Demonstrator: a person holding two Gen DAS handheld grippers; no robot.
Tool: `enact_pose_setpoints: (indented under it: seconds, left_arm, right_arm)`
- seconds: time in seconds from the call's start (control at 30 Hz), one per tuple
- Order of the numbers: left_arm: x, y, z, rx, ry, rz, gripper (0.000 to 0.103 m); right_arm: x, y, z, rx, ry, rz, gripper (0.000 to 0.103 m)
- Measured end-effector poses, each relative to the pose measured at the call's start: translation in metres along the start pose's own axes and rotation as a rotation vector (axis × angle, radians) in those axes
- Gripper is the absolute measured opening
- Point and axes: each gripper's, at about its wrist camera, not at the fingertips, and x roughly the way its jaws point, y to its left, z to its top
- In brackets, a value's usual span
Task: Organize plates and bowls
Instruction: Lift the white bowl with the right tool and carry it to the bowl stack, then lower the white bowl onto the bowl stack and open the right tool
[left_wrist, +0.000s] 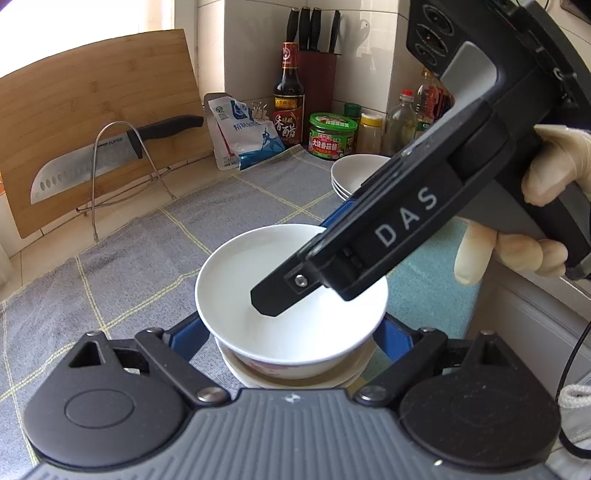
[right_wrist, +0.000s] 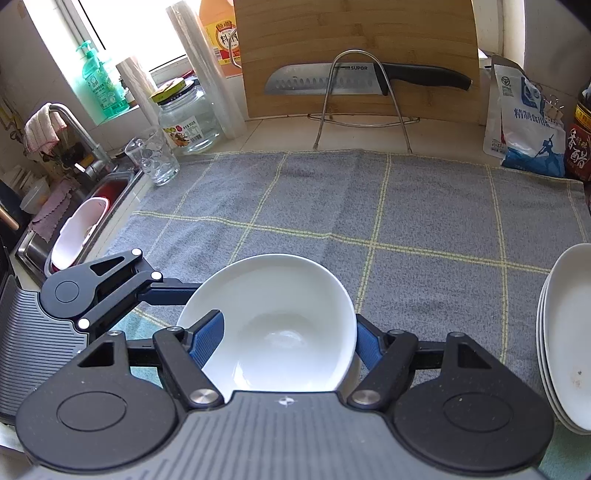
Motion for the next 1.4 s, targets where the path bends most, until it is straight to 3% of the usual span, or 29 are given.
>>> enact_pose_setpoints:
  seconds: [0.57, 0.73, 1.4]
  left_arm:
    - [0.001, 0.000, -0.004, 0.002, 0.017, -0.021, 0.095]
    - [-0.001, 0.000, -0.004, 0.016, 0.000, -0.017, 0.098]
    - [-0.013, 0.011, -0.028, 0.028, -0.016, 0.005, 0.099]
  right_arm:
    - [0.000, 0.003, 0.000, -0.026, -0.007, -0.023, 0.082]
    - [-0.002, 0.003, 0.002, -0.029, -0.032, -0.021, 0.097]
    - [0.005, 0.037, -0.023, -0.202, -0.048, -0.191, 0.103]
